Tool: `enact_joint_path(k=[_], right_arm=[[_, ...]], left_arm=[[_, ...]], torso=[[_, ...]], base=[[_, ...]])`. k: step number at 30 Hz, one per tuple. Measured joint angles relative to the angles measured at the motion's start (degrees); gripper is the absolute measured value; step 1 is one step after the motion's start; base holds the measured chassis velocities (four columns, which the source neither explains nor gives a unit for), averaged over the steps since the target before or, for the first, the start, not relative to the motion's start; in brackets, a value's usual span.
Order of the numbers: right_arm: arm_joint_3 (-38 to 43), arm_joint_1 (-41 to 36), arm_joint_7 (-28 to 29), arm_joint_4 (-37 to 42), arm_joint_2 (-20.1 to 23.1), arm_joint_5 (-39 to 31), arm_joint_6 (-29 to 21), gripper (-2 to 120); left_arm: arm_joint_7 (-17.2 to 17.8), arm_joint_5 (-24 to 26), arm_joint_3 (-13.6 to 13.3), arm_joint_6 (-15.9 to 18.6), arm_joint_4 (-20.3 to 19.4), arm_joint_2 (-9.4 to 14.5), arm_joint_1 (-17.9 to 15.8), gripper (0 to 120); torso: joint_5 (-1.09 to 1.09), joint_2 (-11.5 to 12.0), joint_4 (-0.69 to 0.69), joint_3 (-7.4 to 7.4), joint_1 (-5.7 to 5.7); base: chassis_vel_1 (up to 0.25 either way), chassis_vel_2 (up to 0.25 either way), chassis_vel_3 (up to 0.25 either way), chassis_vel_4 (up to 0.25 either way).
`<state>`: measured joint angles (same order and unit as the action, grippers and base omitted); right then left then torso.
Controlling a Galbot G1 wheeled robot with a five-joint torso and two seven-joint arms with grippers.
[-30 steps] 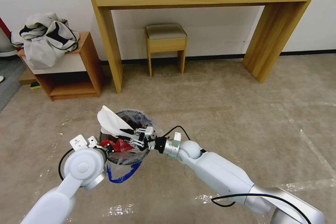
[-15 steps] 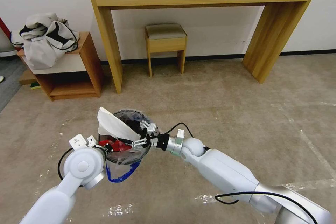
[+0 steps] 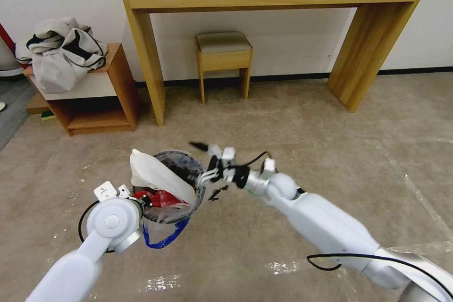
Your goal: Pick up the trash bin and place the garbage on the floor into it.
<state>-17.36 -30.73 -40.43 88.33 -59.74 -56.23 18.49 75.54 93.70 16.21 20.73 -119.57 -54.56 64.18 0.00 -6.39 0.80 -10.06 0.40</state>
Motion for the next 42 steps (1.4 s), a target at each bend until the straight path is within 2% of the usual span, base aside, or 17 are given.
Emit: enact_joint_path(k=[7, 9, 17, 21, 35, 42], right_arm=[[3.9, -2.29, 0.85, 5.58, 2.85, -2.93, -0.62, 100], [7.32, -3.9, 1.32, 7.86, 4.24, -4.27, -1.03, 100], [15.47, -8.41, 1.45, 9.17, 6.12, -4.14, -1.15, 100], [19.59, -12.31, 2.29, 8.87, 6.63, -2.66, -0.37, 100], [22.67, -19.52, 3.53, 7.12, 5.54, 1.85, 1.76, 100], [23.48, -21.69, 3.28, 6.41, 5.33, 3.44, 2.43, 100]], left_arm=[[0.47, 0.58, 0.04, 0.02, 0.36, -0.33, 0.02, 0], [0.81, 1.41, 0.05, 0.27, 1.05, -0.33, -0.16, 0], [1.5, 3.41, -0.04, 0.76, 3.25, -0.57, -1.59, 0], [1.76, 4.57, -0.56, 1.11, 5.87, -0.96, -2.89, 0], [4.44, 6.87, -1.99, 1.46, 9.74, -2.11, -4.63, 0], [5.77, 8.11, -2.76, 1.95, 13.19, -2.52, -6.8, 0]], torso=[[0.01, 0.0, 0.02, 0.0, 0.0], [0.01, 0.0, 0.01, 0.0, 0.0], [0.0, 0.0, 0.01, 0.01, 0.0], [0.01, 0.0, 0.03, 0.0, 0.0], [0.0, 0.0, 0.0, 0.0, 0.0], [0.0, 0.0, 0.01, 0.0, 0.0]], base=[[0.0, 0.0, 0.0, 0.0], [0.0, 0.0, 0.0, 0.0], [0.0, 0.0, 0.0, 0.0], [0.0, 0.0, 0.0, 0.0], [0.0, 0.0, 0.0, 0.0], [0.0, 0.0, 0.0, 0.0]])
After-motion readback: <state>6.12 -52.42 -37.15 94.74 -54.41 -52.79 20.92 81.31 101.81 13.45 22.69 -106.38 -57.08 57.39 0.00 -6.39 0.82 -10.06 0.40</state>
